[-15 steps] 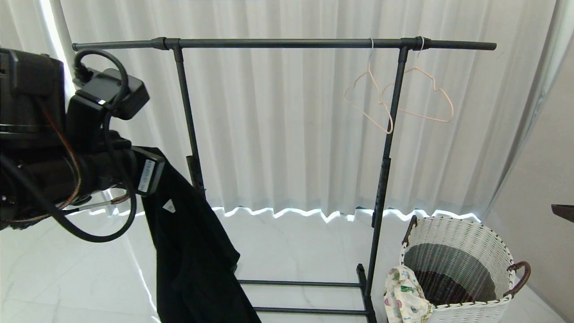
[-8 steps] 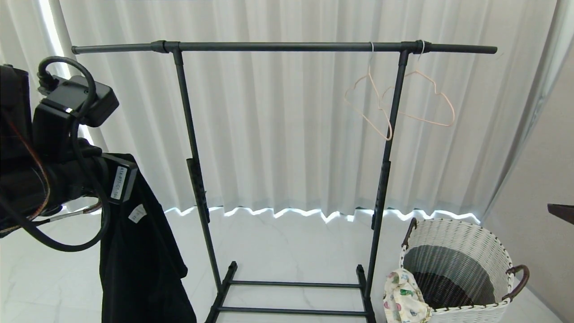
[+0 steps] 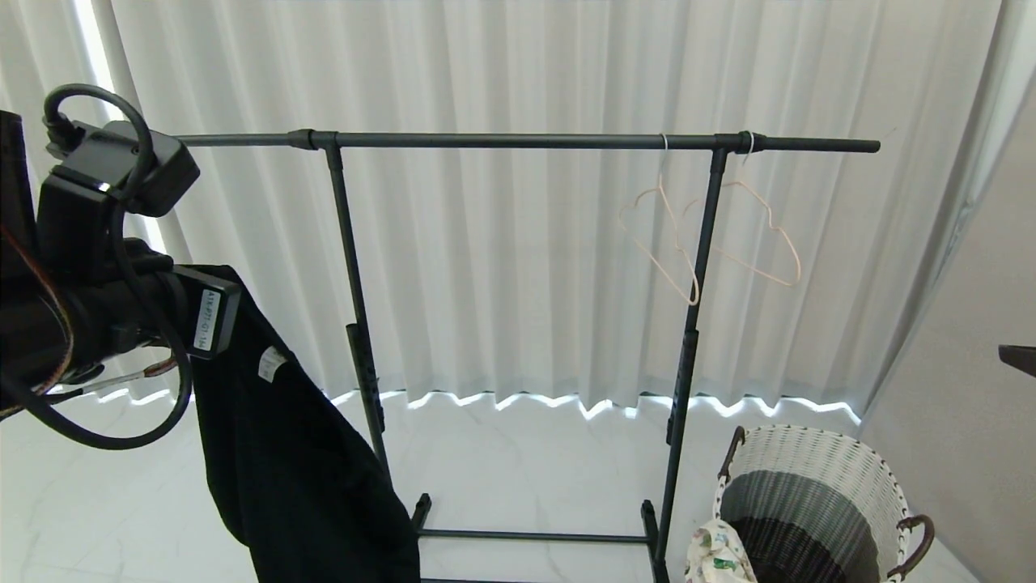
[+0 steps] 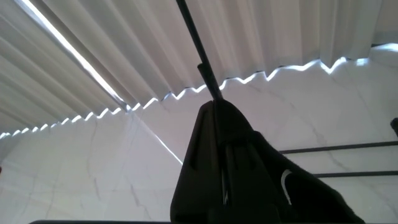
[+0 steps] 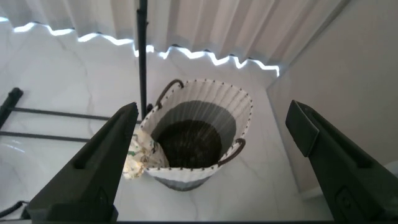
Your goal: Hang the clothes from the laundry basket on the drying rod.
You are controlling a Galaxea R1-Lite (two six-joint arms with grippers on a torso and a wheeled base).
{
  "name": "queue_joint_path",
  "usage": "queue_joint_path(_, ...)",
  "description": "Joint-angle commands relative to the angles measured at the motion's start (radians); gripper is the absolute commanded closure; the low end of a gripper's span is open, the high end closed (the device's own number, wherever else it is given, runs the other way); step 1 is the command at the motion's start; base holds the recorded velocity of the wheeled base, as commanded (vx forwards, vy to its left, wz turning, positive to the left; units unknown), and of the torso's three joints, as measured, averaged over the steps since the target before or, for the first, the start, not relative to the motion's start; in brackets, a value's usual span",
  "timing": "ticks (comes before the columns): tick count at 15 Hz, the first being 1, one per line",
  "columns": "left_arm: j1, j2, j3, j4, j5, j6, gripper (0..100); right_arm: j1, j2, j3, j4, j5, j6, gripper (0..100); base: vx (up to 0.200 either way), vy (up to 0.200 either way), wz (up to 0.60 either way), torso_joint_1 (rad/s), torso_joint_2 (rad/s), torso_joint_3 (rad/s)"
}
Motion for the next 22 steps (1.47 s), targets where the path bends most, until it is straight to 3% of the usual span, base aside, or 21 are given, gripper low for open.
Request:
queue_joint_path(1,0.000,0.002,0.000,0.000,0.000,0.000,100,-0.002,0.010,-0.011,0.000,0.000,0.002,0,0.000,0.000,0.00,0.203,-0.47,-0.290)
queue_joint_path(15,-0.014,0.002,0.000,0.000,0.000,0.002,100,-0.002,0.015,-0.002,-0.017,-0.003,0.003,0,0.000,0.000,0.00,0.226,-0.51,-0.283)
queue_joint_path(19,-0.014,0.001,0.000,0.000,0.000,0.002,100,-0.002,0.034,0.006,-0.084,-0.002,0.002,0,0.000,0.000,0.00,0.074,-0.15,-0.083)
queue_joint_path(22,-0.037,-0.010,0.002,0.000,-0.001,0.002,100,-0.002,0.037,0.004,-0.086,-0.002,0.000,0,0.200,0.000,0.00,0.007,-0.02,-0.011)
